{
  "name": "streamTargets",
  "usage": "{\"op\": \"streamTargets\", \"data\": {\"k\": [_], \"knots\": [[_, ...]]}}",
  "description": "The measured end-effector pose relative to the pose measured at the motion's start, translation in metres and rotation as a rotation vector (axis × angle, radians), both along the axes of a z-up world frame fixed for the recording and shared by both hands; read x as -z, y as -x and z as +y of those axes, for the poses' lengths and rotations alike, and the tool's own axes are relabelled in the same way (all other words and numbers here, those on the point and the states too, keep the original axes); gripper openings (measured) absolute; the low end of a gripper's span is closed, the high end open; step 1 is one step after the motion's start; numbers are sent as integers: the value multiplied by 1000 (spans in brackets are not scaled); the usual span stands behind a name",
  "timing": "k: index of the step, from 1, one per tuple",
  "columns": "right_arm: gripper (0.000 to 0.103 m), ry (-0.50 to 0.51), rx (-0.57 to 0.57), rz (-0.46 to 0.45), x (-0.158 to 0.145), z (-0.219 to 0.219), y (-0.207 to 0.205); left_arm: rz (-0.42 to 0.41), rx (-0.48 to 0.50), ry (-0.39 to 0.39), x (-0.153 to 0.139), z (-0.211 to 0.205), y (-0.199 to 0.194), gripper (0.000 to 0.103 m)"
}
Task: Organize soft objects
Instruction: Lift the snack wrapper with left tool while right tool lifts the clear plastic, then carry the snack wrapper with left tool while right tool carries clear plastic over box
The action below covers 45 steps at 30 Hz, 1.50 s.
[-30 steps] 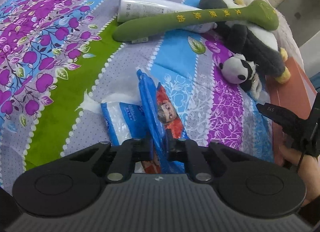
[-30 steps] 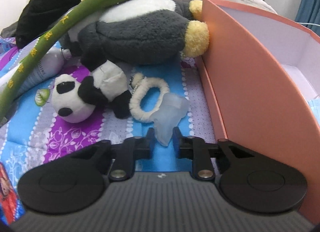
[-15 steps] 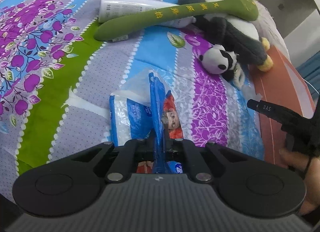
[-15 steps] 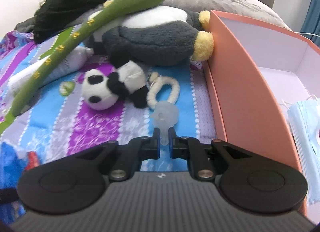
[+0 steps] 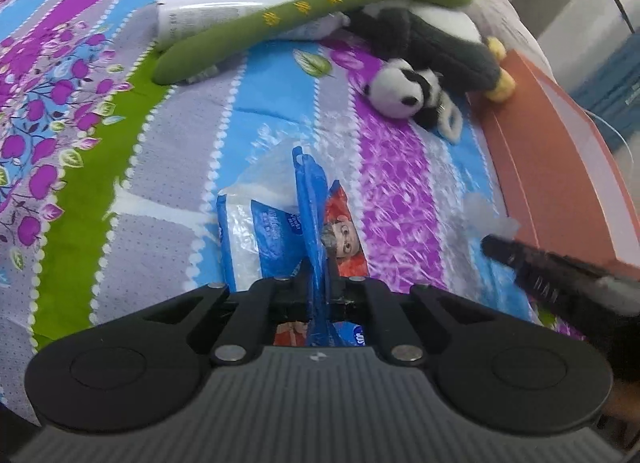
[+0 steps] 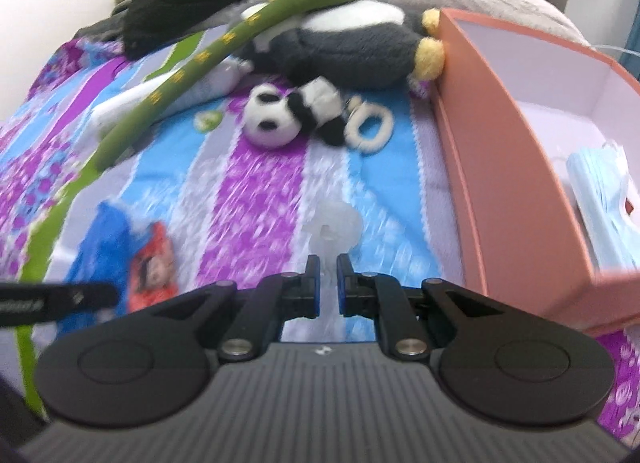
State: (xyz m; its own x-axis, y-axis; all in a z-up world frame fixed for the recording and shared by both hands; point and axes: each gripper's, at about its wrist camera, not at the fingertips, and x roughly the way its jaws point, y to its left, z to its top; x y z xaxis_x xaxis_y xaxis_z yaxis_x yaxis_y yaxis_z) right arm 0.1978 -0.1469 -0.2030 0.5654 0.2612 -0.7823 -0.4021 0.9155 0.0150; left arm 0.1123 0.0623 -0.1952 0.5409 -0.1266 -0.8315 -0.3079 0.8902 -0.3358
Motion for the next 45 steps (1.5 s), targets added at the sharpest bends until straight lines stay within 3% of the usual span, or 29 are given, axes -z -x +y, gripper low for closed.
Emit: {"op": "streamTargets", "data": {"k": [7,14,16,21,30,33,35,45], "knots": [[17,-43,-20,99,10,-9,20,-5,40,-19,-2,-15,1,6],[45,-94,-26,161,5,-17,21,-3,42,-22,0,-15,0,6],[47,-104,-22,159,2,-17,21,-3,39,-19,1,-15,0,6],[47,-139,25,155,2,-18,13,-4,35,-16,1,-13,0,6],[46,-40,-1,122,27,3,-3,-16,42,-20,-1,-14,2,6],[30,16,6,98,26,5,-2,-28,41,-17,-5,-15,4,6],[21,-3,27,104,22,-1,-1,-36,42,-17,-8,-16,5,6],[19,-72,48,63,-12,-21,25,-91,73,-24,-30,-26,14,6]]}}
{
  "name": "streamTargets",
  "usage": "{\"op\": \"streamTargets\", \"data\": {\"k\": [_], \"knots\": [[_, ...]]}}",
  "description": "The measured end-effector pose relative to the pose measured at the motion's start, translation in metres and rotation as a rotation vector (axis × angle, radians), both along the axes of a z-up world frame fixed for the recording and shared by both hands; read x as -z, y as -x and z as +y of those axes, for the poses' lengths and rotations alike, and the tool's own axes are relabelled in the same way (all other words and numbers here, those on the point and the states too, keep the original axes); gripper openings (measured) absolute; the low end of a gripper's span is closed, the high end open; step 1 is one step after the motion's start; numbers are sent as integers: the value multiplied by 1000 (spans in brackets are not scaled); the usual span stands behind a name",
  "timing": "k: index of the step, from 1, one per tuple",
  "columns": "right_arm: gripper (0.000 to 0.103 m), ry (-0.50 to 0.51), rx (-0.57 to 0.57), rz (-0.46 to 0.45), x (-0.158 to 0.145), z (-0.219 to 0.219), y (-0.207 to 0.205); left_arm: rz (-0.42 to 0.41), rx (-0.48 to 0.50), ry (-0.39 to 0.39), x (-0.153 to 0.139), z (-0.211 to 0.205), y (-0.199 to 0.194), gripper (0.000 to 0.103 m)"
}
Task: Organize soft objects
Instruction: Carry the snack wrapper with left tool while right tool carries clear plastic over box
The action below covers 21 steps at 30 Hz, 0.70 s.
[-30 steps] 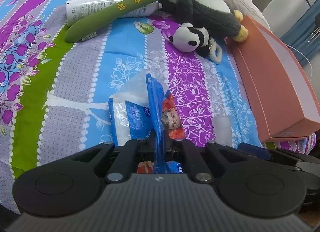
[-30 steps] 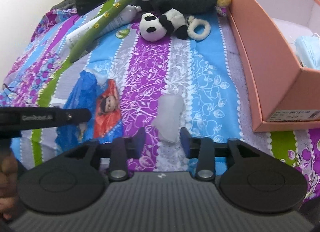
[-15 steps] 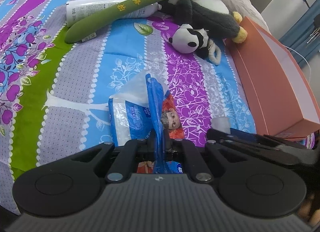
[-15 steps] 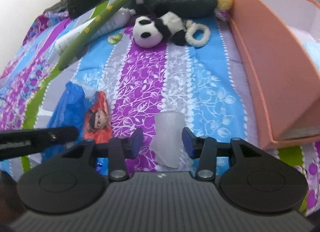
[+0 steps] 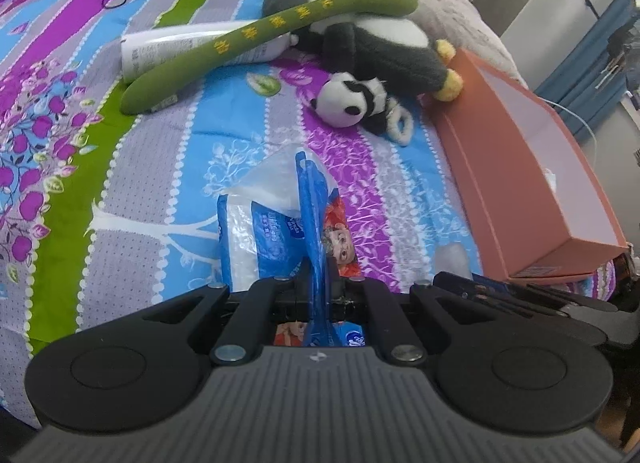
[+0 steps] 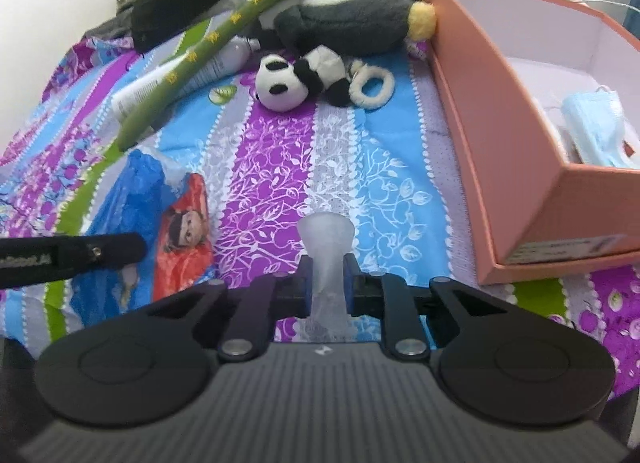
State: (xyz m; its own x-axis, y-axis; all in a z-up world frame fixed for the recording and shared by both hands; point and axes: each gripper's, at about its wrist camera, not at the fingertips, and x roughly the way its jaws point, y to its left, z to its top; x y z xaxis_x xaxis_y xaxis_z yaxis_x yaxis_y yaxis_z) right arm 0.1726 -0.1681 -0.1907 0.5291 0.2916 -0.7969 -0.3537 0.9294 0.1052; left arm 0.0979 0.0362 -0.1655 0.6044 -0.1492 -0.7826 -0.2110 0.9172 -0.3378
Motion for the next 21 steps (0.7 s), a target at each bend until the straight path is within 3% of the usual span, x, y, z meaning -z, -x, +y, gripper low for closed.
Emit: {"op": "streamTargets", "data": {"k": [9,21], "knots": [[19,-98,-3,-95,-60,-12,10,-80,63,4,-43,-19,-8,6],[19,-145,2,-300,-143,-35,0,-272,197,-5,-148,-53,-47,6]]}}
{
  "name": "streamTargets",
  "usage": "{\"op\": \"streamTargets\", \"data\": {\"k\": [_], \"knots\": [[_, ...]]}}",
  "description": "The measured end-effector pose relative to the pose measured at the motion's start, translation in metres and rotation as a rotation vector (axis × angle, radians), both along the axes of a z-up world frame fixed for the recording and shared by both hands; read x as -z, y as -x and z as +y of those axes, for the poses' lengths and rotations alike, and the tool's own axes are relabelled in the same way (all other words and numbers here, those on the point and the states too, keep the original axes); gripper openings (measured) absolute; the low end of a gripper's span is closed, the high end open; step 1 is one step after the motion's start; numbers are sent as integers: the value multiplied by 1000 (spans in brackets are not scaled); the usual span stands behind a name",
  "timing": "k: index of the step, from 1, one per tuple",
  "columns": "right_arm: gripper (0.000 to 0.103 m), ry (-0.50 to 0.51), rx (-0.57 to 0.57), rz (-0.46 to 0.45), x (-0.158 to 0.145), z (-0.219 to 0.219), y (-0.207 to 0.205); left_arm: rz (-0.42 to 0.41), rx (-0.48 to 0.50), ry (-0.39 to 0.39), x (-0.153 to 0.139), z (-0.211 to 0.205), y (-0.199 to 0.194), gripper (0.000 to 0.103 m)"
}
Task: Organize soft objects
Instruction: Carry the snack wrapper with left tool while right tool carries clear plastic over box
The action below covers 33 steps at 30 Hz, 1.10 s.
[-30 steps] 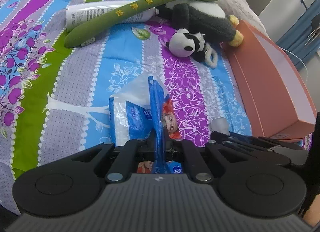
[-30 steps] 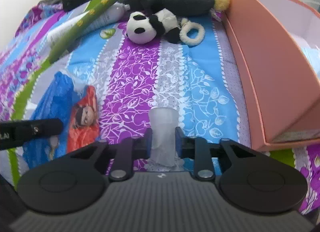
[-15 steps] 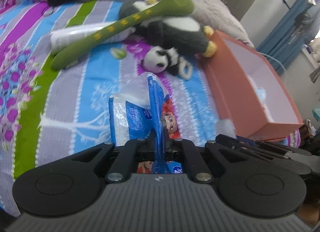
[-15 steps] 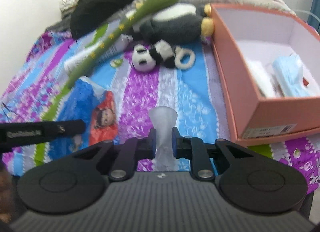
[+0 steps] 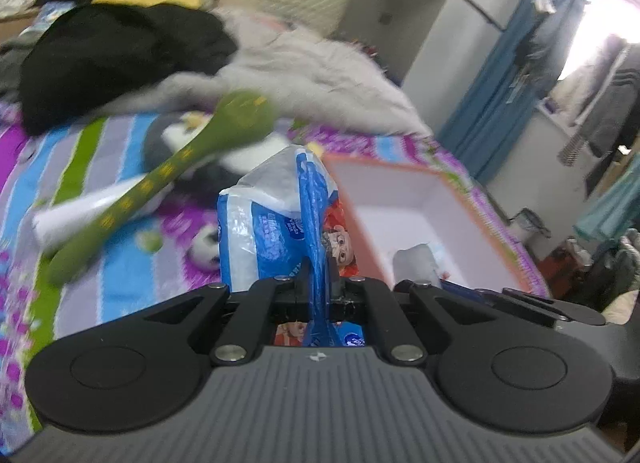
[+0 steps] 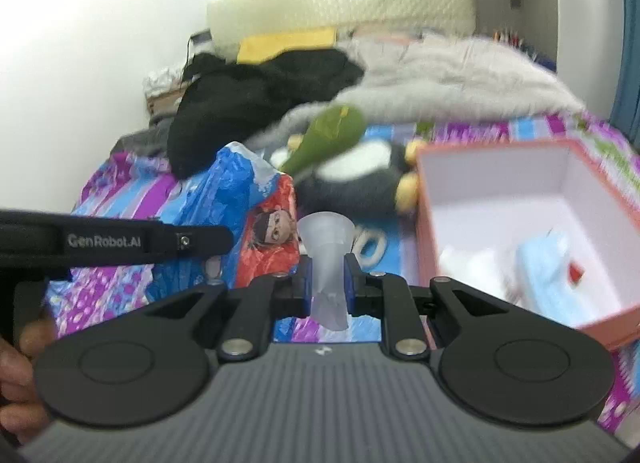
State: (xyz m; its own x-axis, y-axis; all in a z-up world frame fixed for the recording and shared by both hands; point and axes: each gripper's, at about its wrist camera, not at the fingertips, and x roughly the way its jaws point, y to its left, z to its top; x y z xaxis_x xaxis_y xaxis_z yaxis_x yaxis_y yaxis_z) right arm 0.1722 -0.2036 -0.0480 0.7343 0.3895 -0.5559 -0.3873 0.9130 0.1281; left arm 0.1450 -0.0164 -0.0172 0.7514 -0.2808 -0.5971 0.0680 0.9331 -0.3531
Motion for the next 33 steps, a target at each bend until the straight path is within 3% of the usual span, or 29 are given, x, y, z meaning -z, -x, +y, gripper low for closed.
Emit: {"op": "streamTargets", "data": {"k": [9,15,22,33], "knots": [[19,5,115,-106,-45,-46,-23,-60,128,13,-43,-50,-46,6],[19,38,203,-75,-44,-82,-50,-49,202,10,-46,-96,-89,6],[20,41,272,28,-11,-125,-90,10,262,-11,-20,-145,-150,6],[22,58,314,203,63,-166,-141,159,290,-54,60,-184,-237,6]]}}
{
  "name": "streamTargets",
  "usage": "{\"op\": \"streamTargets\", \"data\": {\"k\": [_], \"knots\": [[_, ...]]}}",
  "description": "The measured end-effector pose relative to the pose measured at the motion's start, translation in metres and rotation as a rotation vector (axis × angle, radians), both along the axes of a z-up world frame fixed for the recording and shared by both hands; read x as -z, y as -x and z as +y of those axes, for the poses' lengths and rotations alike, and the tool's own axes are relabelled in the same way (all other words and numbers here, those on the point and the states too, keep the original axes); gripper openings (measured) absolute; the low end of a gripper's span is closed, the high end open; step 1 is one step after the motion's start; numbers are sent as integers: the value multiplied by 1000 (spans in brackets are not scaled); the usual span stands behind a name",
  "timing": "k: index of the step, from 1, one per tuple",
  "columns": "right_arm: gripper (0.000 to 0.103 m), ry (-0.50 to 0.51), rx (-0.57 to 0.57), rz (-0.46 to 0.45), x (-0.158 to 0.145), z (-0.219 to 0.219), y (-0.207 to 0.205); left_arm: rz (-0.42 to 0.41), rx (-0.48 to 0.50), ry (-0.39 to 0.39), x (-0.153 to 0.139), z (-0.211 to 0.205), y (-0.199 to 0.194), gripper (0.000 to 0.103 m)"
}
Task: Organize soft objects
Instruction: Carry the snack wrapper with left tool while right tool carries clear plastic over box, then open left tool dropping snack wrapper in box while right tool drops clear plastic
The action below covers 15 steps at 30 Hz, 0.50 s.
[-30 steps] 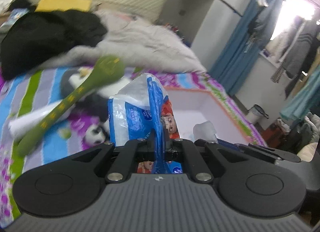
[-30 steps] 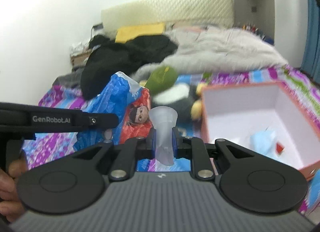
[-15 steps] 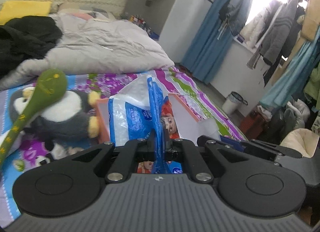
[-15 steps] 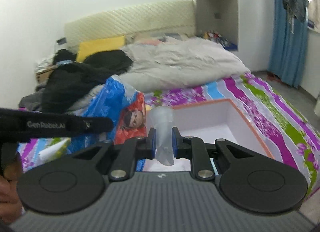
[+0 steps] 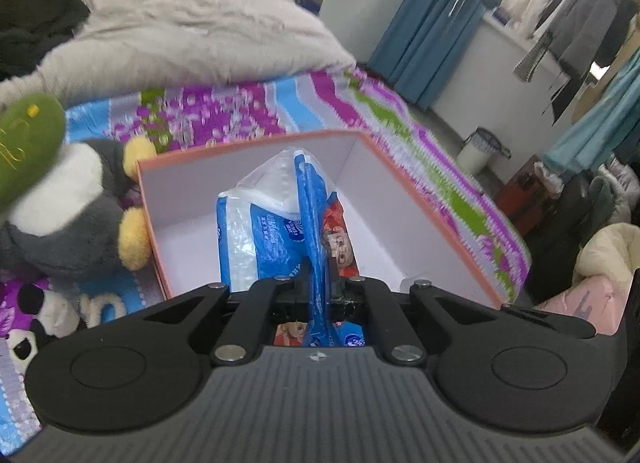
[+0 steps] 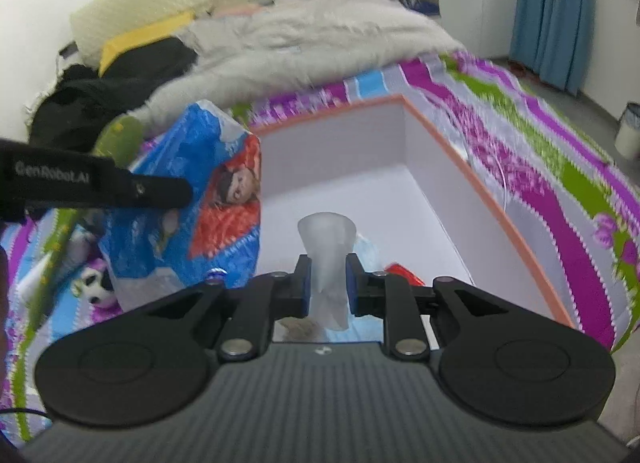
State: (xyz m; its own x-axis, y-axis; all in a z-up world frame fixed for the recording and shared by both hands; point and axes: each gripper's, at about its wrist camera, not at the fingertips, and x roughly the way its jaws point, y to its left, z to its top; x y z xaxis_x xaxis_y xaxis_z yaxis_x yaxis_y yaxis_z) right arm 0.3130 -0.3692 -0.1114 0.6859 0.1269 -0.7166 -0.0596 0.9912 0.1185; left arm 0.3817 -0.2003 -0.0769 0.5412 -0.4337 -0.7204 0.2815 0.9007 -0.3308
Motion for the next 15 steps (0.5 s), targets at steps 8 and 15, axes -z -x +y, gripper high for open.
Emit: {"op": "streamTargets", "data": {"k": [8,15], "knots": [[23,-15,2,61,33,-5,-15,64,13,-46,39,-1,-21,6],[38,-18,13,88,36,-5,-16,47,29,-85,39,-2,-14,7]]}}
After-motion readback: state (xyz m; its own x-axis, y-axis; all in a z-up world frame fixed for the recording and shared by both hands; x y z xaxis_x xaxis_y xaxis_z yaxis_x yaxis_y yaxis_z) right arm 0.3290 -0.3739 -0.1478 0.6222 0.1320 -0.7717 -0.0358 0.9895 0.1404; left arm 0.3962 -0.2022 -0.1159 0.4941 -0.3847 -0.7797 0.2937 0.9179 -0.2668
